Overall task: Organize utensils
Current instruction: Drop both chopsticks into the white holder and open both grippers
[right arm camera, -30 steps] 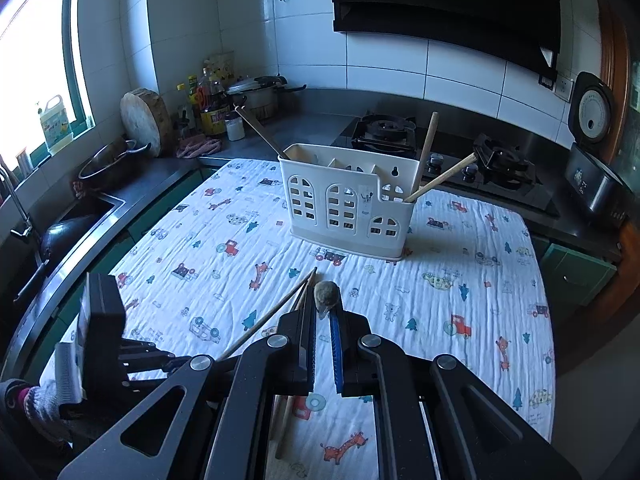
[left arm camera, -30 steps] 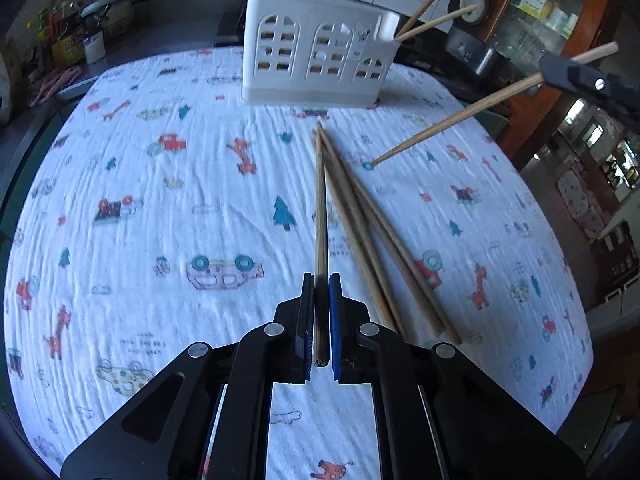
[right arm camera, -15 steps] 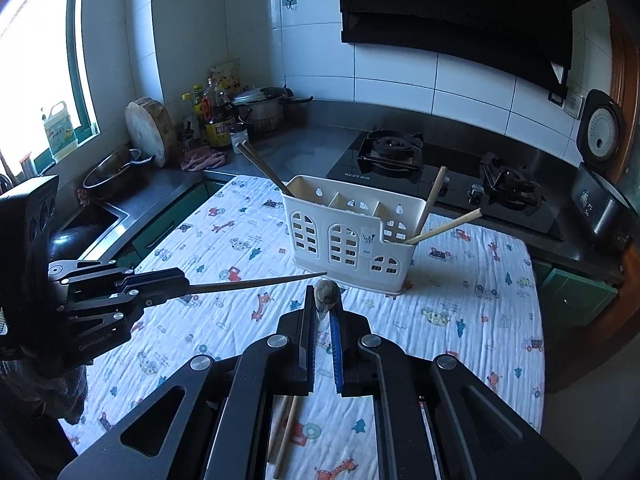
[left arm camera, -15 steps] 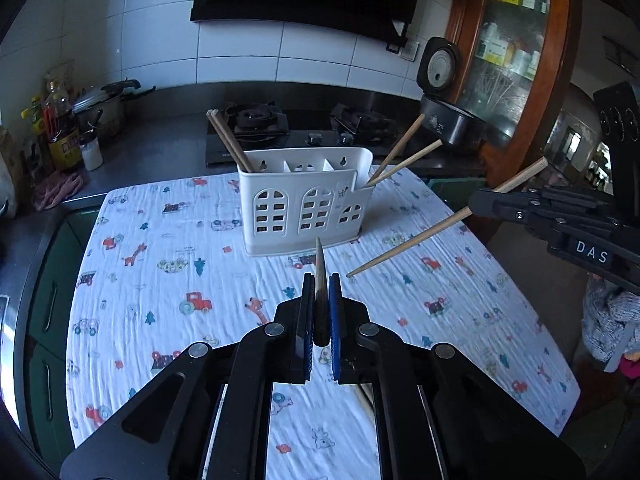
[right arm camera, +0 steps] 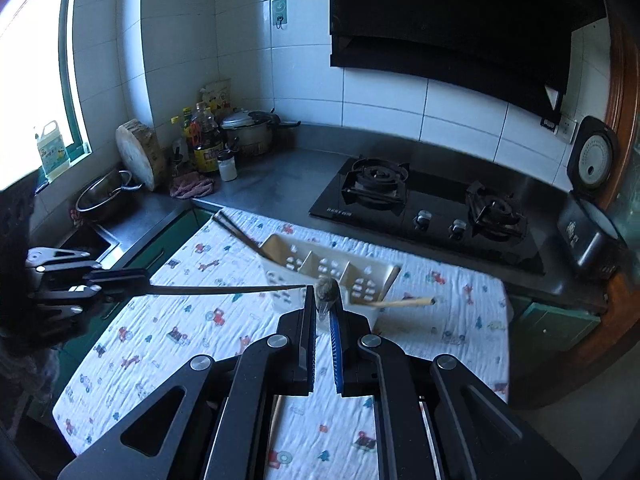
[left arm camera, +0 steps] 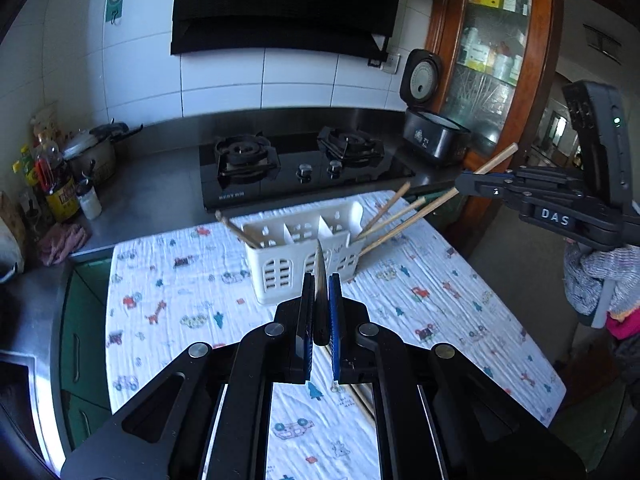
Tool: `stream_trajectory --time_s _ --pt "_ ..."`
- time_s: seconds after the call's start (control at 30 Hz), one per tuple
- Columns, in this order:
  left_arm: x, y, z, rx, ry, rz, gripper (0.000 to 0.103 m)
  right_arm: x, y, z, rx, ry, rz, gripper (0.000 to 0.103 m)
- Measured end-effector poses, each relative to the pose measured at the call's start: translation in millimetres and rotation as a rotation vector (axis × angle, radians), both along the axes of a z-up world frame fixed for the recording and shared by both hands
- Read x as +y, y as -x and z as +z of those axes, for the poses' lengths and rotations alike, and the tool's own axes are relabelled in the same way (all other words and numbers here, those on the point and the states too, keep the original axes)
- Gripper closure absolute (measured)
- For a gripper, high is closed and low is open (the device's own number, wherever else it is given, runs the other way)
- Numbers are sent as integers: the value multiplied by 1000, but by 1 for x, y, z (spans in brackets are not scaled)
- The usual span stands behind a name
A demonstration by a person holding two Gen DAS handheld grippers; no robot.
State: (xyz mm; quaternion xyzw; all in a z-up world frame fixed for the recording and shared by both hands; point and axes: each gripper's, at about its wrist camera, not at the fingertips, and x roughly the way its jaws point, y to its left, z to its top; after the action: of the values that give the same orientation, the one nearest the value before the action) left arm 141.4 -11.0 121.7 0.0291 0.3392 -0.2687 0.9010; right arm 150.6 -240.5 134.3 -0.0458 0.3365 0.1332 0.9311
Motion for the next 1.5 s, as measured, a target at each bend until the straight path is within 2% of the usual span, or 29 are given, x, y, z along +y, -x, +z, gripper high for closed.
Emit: stream_trajectory --time_s 0.1,0.3,0.47,0.57,0.8,1.03,1.2,1.43,1.5 --pt "3 -9 14 -16 -25 11 97 -4 -9 11 -18 10 -12 96" --pt "7 -49 13 76 -58 29 97 -7 -37 14 -18 37 -44 96" --pt "-1 -79 0 140 -124 38 97 -6 -63 -1 9 62 -71 96" --pt "-5 -96 -5 193 -136 23 97 -5 -76 -11 33 76 -79 96" --pt "-25 -131 -18 250 -219 12 97 -3 -102 -40 104 91 -93 96" --pt "-32 -144 -29 274 -194 25 97 -1 -115 -63 140 90 -100 96" --pt "-34 -143 -29 260 -179 29 96 -2 -117 -70 149 84 -107 96" --pt "-28 -139 -21 226 -136 49 94 -3 -111 -61 104 88 -114 94" --pt "-24 -133 -15 203 -120 56 88 -3 -106 -56 82 92 -114 87"
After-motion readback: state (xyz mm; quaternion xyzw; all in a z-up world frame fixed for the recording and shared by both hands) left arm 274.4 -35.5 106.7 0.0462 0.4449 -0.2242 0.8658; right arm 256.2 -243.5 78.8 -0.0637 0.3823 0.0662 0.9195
